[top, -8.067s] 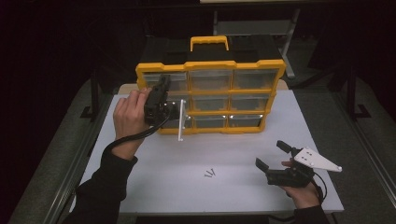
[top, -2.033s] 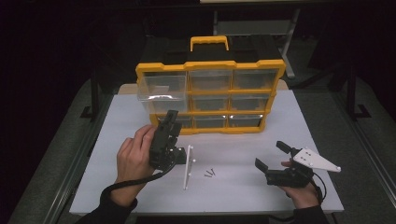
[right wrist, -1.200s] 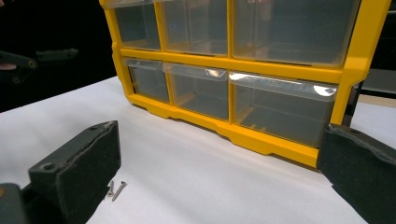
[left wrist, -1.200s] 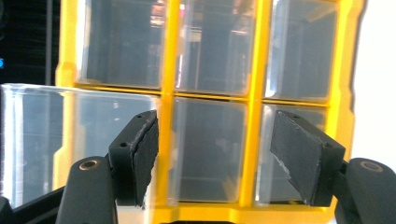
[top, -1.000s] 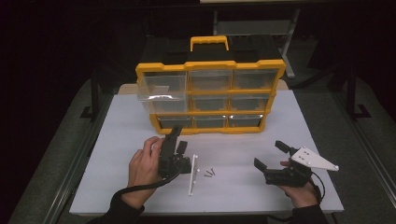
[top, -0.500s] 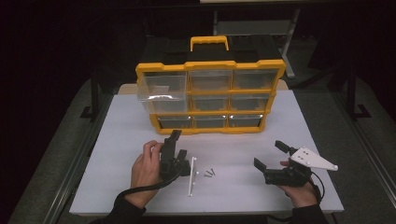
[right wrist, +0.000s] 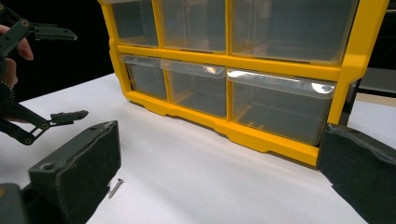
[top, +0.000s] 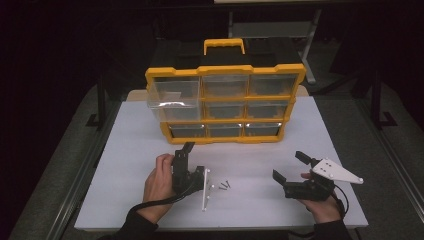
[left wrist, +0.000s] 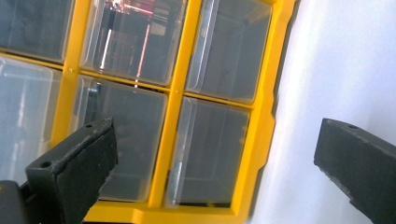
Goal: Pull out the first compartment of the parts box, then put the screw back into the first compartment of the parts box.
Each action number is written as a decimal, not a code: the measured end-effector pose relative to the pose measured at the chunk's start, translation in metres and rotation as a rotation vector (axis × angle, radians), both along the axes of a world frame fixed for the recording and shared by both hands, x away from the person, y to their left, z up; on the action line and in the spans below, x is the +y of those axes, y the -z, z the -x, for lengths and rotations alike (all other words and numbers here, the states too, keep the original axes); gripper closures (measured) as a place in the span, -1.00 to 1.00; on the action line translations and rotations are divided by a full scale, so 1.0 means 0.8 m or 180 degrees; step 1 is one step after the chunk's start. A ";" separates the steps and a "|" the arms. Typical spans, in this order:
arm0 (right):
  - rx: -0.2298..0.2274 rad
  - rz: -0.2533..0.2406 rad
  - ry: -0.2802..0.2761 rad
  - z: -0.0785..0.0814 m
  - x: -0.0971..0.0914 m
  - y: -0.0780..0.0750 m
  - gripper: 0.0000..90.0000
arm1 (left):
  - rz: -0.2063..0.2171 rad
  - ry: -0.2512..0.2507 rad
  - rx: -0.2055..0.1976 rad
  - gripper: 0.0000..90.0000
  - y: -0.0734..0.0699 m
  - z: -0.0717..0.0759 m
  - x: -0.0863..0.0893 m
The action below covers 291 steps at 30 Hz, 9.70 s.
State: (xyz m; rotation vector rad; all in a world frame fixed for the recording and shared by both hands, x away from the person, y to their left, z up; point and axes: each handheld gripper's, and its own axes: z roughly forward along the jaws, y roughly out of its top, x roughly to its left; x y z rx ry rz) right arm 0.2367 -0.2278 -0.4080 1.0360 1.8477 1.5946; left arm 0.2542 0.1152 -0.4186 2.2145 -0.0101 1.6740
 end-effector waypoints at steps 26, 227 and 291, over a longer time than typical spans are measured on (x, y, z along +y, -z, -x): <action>0.0001 0.0006 0.0006 0.000 -0.001 0.001 -1.00 | 0.0722 -0.0287 0.0466 -1.00 0.001 -0.008 0.008; 0.1068 0.0913 -0.1312 -0.079 0.122 -0.017 -0.63 | 0.3156 0.0258 0.2435 -0.95 -0.028 -0.008 0.160; 0.1560 0.1800 -0.1691 -0.099 0.178 0.029 0.57 | 0.3174 0.0288 0.2419 -0.95 -0.027 -0.008 0.161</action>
